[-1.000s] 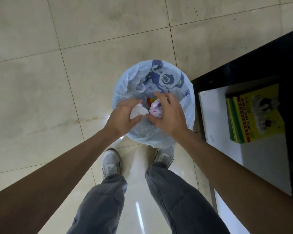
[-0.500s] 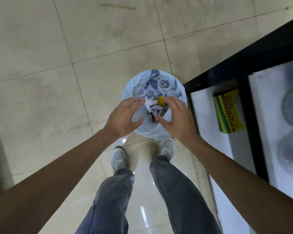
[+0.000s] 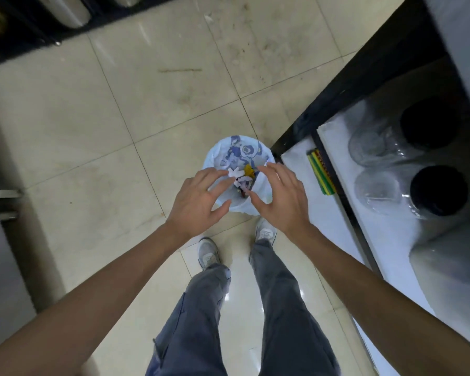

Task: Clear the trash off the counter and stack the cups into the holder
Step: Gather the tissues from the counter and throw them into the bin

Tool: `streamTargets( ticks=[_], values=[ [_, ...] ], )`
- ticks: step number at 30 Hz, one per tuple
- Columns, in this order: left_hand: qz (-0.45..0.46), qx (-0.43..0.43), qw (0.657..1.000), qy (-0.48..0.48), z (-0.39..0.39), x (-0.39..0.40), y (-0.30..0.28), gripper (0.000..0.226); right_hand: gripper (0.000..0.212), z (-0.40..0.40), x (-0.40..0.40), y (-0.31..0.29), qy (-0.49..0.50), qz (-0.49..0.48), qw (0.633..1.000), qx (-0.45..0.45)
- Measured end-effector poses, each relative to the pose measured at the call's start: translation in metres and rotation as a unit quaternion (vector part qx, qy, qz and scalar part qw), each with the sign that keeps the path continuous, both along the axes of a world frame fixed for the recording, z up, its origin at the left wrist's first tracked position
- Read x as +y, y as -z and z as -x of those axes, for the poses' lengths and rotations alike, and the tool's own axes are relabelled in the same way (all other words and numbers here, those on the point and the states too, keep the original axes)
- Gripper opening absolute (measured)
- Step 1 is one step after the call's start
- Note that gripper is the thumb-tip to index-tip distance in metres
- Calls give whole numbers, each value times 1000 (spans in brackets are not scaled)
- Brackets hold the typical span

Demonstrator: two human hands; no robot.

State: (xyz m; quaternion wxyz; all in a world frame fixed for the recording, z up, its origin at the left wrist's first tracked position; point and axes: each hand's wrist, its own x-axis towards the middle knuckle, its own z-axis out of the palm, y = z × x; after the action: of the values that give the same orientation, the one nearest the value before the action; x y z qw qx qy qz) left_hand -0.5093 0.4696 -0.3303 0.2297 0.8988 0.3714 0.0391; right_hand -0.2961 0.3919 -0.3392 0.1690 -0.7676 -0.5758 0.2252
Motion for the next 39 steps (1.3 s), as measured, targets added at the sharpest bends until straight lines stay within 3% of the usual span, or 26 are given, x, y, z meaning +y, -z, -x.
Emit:
streamTargets(
  ticks=[9, 17, 25, 39],
  values=[
    [-32, 40, 996, 69, 18, -32, -98, 51, 61, 18, -61, -109, 48, 10, 998, -48],
    [-53, 8, 990, 130, 7, -60, -178, 50, 62, 30, -127, -180, 124, -13, 990, -64],
    [-82, -97, 974, 186, -36, -83, -235, 45, 58, 7, -194, -251, 230, -107, 964, -75],
    [-101, -251, 915, 299, -206, -138, -309, 43, 55, -94, -299, -322, 339, -229, 908, -89]
  ],
)
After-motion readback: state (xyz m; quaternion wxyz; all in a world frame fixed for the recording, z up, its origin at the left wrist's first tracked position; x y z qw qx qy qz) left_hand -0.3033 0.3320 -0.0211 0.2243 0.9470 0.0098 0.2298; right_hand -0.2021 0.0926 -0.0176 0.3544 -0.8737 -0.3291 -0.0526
